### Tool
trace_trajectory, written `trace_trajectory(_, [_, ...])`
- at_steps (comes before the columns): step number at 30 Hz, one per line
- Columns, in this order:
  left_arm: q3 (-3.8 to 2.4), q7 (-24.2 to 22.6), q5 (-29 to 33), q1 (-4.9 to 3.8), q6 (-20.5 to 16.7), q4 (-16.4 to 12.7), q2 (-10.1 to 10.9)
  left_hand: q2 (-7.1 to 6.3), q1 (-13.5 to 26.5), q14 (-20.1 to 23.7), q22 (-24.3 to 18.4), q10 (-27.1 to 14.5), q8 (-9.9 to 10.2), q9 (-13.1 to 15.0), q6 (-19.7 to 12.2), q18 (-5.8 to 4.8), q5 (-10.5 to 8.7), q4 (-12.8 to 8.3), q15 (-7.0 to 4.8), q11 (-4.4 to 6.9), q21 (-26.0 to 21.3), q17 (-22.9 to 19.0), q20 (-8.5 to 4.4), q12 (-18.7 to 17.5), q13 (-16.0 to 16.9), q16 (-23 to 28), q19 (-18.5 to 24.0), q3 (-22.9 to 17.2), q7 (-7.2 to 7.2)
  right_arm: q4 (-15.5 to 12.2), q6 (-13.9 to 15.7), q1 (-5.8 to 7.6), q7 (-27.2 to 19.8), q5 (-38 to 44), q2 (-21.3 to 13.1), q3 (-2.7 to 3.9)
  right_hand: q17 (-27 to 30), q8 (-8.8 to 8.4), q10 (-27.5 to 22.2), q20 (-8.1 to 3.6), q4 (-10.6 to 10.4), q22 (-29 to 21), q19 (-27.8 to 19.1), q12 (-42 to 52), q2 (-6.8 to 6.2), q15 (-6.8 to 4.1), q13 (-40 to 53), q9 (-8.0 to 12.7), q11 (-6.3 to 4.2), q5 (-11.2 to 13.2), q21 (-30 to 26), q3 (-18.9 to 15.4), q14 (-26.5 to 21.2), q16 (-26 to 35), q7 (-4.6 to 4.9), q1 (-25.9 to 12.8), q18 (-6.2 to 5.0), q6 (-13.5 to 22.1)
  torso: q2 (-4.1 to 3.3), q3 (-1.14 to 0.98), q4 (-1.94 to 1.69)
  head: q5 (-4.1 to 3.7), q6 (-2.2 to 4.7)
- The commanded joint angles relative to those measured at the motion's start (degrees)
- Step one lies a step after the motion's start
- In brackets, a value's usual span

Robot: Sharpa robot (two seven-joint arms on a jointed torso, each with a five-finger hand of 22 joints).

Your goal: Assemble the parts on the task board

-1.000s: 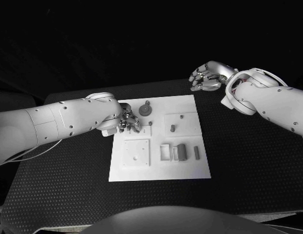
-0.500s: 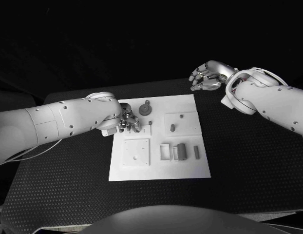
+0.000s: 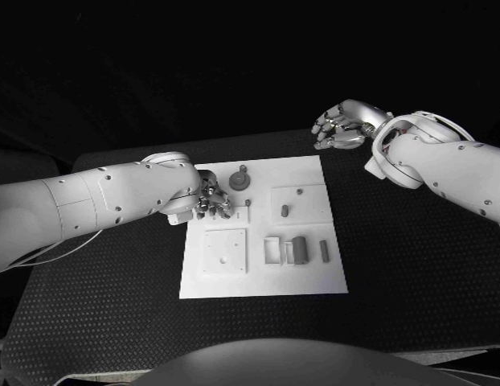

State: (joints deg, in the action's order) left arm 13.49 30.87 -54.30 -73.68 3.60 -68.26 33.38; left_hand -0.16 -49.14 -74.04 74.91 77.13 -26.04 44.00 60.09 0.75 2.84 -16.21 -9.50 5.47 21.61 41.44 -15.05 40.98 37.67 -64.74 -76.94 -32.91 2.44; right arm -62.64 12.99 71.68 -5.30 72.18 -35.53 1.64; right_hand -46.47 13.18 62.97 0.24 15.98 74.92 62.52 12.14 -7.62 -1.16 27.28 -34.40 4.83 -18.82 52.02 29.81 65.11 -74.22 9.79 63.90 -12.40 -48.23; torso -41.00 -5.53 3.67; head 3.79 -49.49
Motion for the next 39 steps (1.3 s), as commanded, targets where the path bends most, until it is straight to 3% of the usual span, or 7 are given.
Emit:
trace_trajectory(1, [0.07, 0.2, 0.6, 0.14, 0.9, 0.0, -0.1, -0.01, 1.2, 1.8, 1.2, -0.4, 0.3, 9.7, 6.3, -0.66, -0.08, 0.2, -1.18, -0.12, 0.3, -0.2, -0.41, 0.3, -0.1, -0.4, 0.0, 0.9, -2.11, 0.0, -0.6, -0.01, -0.4, -0.2, 0.0, 0.03, 0.1, 0.32, 0.8, -0.25, 0.0, 1.0, 0.0, -0.3, 0.63, -0.04, 0.1, -0.1, 0.34, -0.4, 0.1, -0.4, -0.5, -0.1, 1.14, 0.0, -2.60, 0.8, 0.00, -0.03, 0.02, -0.05, -0.09])
trace_trajectory(5, [0.07, 0.1, 0.6, 0.14, 0.7, 0.1, -0.1, -1.59, 3.7, 1.9, 1.2, -0.5, 0.5, 9.8, 6.4, -0.69, -0.08, 0.7, -1.20, -0.10, 0.3, -0.6, -0.45, 0.5, -0.1, -0.7, 0.1, 2.5, -2.13, 0.0, -0.6, -0.01, -0.4, -0.2, -0.1, 0.03, 0.1, 0.32, 0.8, -0.24, 0.0, 1.0, 0.0, -0.3, 0.64, -0.04, 0.1, -0.1, 0.34, -0.3, 0.1, -0.4, -0.5, -0.1, 1.15, 0.0, -2.60, 0.8, 0.00, -0.05, 0.03, -0.09, -0.08])
trace_trajectory(10, [0.07, 0.1, 0.8, 0.14, 0.6, 0.1, -0.1, -2.32, 5.8, 2.1, 1.1, -0.6, 0.8, 9.9, 6.5, -0.59, -0.03, 0.4, -1.35, 0.02, 0.3, -1.1, -0.64, 0.6, -0.2, -1.1, 0.2, 4.5, -2.26, 0.0, -0.7, -0.01, -0.4, -0.2, -0.1, 0.03, 0.1, 0.32, 0.8, -0.24, 0.0, 1.0, 0.0, -0.3, 0.65, -0.03, 0.1, -0.1, 0.35, -0.3, 0.1, -0.4, -0.5, -0.1, 1.15, -0.1, -2.60, 0.9, 0.02, -0.05, 0.02, -0.12, -0.06])
trace_trajectory(30, [0.06, -0.2, 1.1, 0.14, -0.4, 0.2, 0.0, -2.87, 7.3, 2.2, 1.1, -0.5, 1.0, 10.0, 6.8, -0.52, -0.03, 0.4, -1.51, 0.16, 0.3, -1.9, -0.77, 0.9, -0.4, -1.8, 0.2, 5.7, -2.39, 0.1, -0.7, -0.01, -0.4, -0.2, 0.0, 0.03, 0.1, 0.31, 0.8, -0.23, -0.1, 1.0, 0.0, -0.4, 0.67, -0.03, 0.1, -0.1, 0.35, -0.4, 0.1, -0.5, -0.6, -0.2, 1.16, -0.2, -2.60, 0.9, -0.01, 0.01, 0.01, -0.24, -0.05])
trace_trajectory(39, [-0.12, -0.8, 4.2, 0.10, -0.7, -0.6, 1.5, -3.72, 7.9, 2.4, 1.1, -0.7, 1.2, 10.1, 6.7, -0.53, -0.04, 0.1, -1.53, 0.14, 0.2, -2.3, -0.76, 1.0, -0.5, -2.1, 0.3, 6.3, -2.36, 0.4, -0.7, -0.01, -0.4, -0.3, -0.1, 0.03, 0.1, 0.31, 0.8, -0.22, -0.1, 1.0, 0.0, -0.4, 0.68, -0.03, 0.1, -0.1, 0.35, -0.4, 0.1, -0.5, -0.6, -0.2, 1.16, -0.3, -2.60, 0.9, 0.04, -0.03, 0.00, -0.32, 0.14])
